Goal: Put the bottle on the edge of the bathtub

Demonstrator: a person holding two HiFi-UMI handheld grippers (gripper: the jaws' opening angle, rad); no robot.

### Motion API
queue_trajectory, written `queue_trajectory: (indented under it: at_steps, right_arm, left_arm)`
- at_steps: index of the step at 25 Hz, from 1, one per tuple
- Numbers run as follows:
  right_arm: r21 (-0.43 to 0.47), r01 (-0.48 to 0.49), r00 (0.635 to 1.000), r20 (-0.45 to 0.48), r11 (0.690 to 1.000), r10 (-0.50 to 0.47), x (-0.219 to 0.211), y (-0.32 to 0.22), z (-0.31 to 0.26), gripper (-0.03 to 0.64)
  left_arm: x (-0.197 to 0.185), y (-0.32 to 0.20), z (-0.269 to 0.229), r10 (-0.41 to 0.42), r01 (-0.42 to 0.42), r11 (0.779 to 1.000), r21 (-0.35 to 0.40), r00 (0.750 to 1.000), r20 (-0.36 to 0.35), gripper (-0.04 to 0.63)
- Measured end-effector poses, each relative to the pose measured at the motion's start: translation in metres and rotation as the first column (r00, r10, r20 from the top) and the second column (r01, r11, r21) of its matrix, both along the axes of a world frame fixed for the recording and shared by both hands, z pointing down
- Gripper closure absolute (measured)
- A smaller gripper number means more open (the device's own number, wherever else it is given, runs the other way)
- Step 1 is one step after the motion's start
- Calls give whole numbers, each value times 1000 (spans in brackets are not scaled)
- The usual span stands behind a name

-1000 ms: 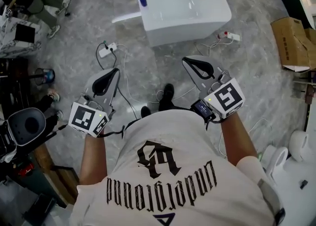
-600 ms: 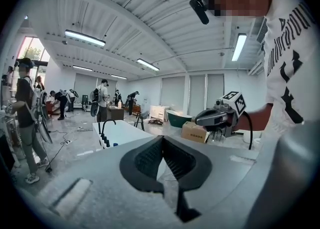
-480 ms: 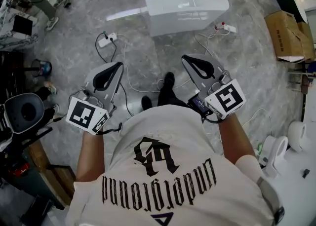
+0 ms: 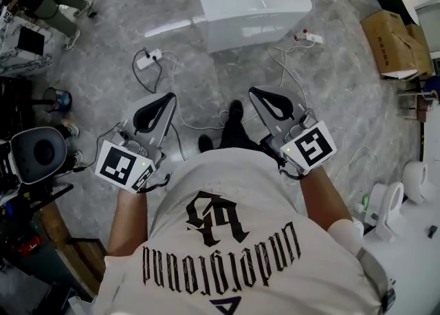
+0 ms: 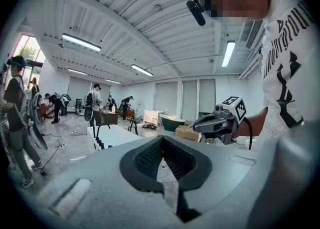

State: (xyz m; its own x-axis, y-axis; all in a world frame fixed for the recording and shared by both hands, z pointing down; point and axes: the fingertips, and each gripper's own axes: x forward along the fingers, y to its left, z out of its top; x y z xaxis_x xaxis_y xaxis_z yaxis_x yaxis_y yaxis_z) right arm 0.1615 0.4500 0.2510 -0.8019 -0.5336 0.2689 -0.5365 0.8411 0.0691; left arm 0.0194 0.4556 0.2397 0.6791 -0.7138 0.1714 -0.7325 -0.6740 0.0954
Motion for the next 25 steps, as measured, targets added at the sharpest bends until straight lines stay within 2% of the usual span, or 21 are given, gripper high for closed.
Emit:
queue_trajectory:
  at_steps: [10,25]
  right_arm:
    - [8,-18,1000,11,1000,18,-18,15,-9,615]
    - [18,-19,1000,-4,1000,19,-17,12,-9,615]
  left_arm:
    - [-14,13,-5,15,-14,1000,6,1000,-22,589]
    - [-12,12,-3,27,-27,1000,-5,999,-34,591]
